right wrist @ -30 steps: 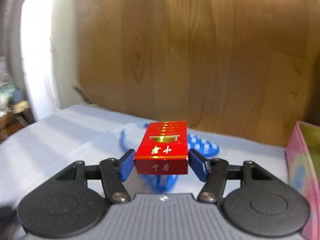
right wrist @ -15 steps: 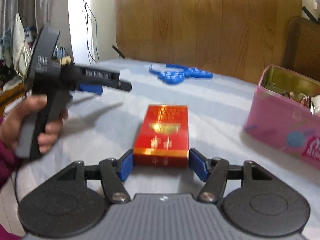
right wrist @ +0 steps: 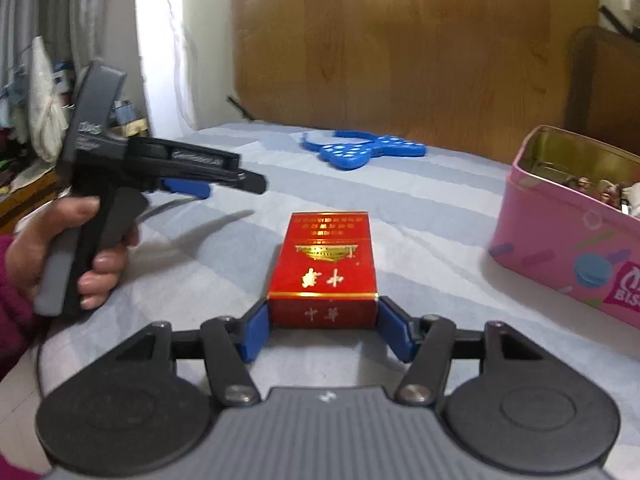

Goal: Organize rigid objects
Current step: 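Carry the red box into the tin and open the right gripper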

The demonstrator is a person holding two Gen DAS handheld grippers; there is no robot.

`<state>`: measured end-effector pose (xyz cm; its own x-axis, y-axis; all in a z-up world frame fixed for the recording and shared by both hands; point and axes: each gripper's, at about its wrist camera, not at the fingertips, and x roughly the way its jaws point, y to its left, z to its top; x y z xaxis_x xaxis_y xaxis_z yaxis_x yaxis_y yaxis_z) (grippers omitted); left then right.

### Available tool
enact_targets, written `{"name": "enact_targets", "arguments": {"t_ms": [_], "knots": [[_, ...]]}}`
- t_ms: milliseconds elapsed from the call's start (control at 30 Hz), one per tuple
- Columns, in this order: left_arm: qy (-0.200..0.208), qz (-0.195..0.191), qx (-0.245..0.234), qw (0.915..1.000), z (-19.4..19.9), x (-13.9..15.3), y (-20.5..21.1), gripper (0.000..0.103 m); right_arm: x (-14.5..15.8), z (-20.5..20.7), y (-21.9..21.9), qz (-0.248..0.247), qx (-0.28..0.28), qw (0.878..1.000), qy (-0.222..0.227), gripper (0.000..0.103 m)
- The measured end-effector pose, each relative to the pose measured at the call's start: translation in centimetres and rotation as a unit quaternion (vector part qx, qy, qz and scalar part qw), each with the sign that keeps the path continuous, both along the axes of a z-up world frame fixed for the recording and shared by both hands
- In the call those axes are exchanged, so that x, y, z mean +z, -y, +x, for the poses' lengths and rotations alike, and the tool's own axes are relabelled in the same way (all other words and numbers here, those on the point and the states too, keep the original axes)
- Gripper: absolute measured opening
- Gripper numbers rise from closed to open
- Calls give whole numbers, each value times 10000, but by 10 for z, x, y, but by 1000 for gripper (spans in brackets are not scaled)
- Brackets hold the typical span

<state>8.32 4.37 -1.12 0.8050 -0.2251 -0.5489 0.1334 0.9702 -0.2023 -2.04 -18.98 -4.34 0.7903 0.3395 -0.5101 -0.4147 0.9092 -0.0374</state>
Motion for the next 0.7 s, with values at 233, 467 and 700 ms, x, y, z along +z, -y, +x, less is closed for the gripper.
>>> {"name": "enact_targets", "arguments": {"t_ms": [233, 467, 700], "knots": [[-12, 35, -110, 9999, 0, -1, 3, 91, 6, -20, 41, -564, 151, 9983, 60, 70], [-26, 12, -126, 9999, -1, -1, 2, 91, 6, -23, 113, 523, -1460, 9879, 47, 71], [-288, -762, -644, 9946, -33, 8, 6, 90, 7, -40, 85, 152, -728, 9968, 289, 72]]}}
